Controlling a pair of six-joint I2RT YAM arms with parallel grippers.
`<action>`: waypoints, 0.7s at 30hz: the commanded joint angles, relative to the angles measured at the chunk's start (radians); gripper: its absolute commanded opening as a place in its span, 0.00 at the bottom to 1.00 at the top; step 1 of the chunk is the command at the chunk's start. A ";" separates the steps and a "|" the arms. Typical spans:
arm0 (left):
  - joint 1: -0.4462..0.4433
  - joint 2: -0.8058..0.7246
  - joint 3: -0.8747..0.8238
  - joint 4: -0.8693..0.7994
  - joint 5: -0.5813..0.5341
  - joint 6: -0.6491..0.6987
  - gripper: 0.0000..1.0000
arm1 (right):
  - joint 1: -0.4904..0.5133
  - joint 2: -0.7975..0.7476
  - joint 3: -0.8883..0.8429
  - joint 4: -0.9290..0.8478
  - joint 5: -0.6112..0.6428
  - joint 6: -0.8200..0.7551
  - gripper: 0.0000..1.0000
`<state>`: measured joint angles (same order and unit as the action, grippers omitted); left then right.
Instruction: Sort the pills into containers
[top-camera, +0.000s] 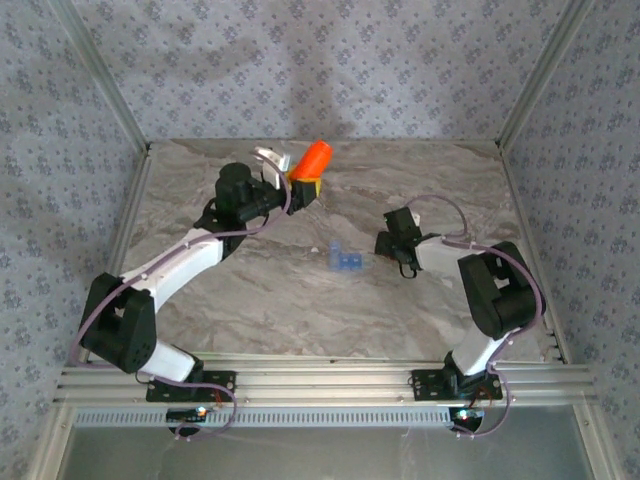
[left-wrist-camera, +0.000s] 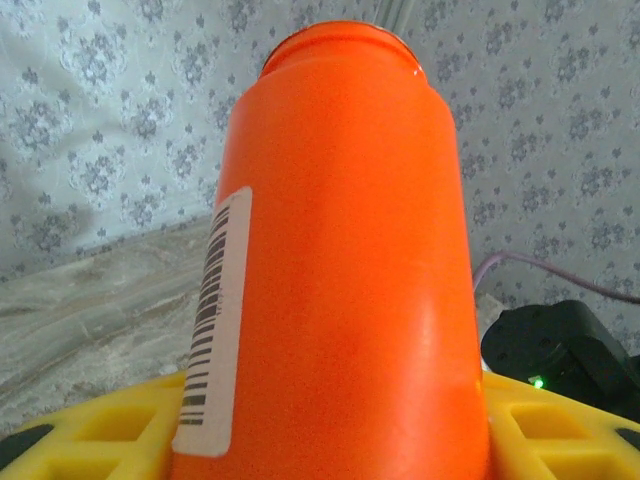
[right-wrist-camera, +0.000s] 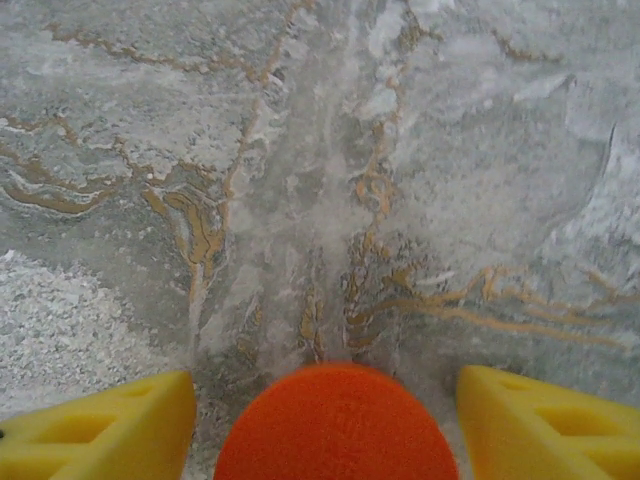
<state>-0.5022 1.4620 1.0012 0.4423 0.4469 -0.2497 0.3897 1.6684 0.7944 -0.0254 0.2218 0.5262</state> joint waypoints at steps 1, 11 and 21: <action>-0.018 -0.042 -0.062 0.106 -0.013 0.038 0.00 | 0.007 -0.019 -0.055 0.025 0.010 0.070 0.80; -0.129 -0.139 -0.329 0.160 -0.116 0.049 0.00 | 0.009 -0.322 -0.053 -0.155 -0.089 0.178 0.92; -0.279 -0.247 -0.598 0.283 -0.316 0.033 0.00 | 0.019 -0.559 0.059 -0.342 -0.156 0.217 0.93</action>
<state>-0.7521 1.2324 0.4309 0.6197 0.2066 -0.2180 0.4004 1.1446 0.8322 -0.2749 0.1040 0.7063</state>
